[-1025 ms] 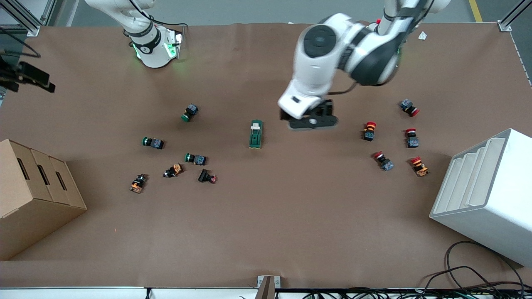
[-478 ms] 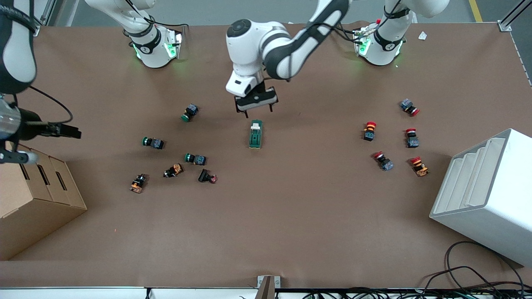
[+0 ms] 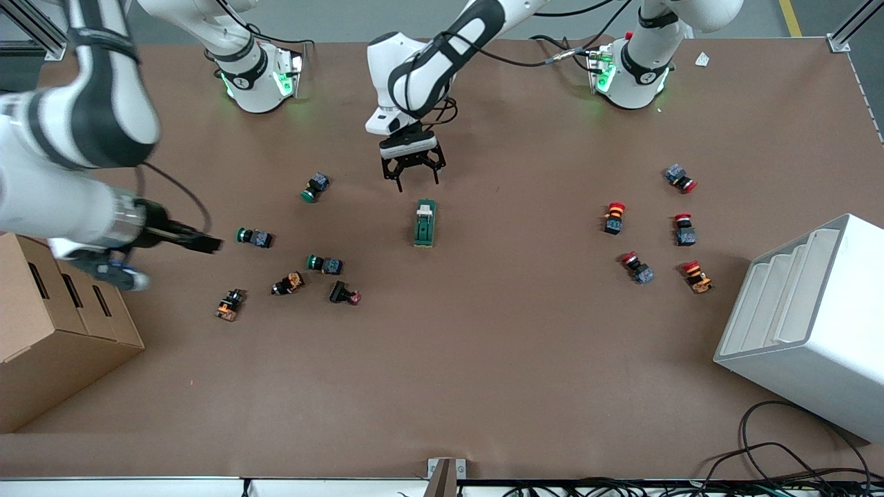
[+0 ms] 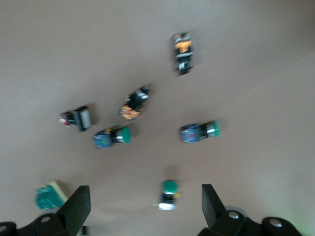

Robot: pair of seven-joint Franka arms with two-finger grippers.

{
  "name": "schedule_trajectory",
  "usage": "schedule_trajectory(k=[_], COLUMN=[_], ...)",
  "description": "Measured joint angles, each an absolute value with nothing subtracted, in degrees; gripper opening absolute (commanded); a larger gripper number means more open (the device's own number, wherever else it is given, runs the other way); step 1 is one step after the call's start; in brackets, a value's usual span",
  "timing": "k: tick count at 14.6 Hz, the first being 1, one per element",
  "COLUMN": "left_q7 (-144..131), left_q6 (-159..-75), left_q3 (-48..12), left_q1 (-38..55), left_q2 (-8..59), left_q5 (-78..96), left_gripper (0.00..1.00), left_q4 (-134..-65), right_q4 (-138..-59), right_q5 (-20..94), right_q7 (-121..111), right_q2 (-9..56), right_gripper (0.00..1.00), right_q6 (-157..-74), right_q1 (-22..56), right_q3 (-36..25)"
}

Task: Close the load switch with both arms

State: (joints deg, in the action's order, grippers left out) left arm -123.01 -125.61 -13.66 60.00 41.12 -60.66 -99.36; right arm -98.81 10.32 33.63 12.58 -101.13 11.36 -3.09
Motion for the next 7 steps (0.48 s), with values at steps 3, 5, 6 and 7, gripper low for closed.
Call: schedule_trajectory(k=[3,5,6,7], left_q7=[-132.4,-138.26,-141.16,-143.39], left_q6=[-125.6,-125.18,-124.79,-124.22], left_q3=[-13.68,-13.68,-13.67,-13.66], left_q1=[60.93,61.12,61.18,61.25], left_q2=[41.73,41.74,41.73,41.74], left_q5=[-72.47,-80.11,-83.61,-86.39], left_gripper=[0.99,0.99,0.99,0.99], left_q4=[-103.6,-105.89,-106.87,-107.81], right_q4=[-102.51,-103.73,-104.38,-105.28], right_q5=[10.94,12.61,13.98,15.33], right_q7=[47.06,52.47,54.68,56.53], right_q2=[14.26,16.21,17.26,18.21], right_gripper=[1.0,1.0,1.0,1.0], right_q6=[-109.31,-114.01,-116.69,-119.69], right_q1=[18.78,23.21,25.15,26.81], right_q3=[-2.88,-2.82,-2.81,-2.81])
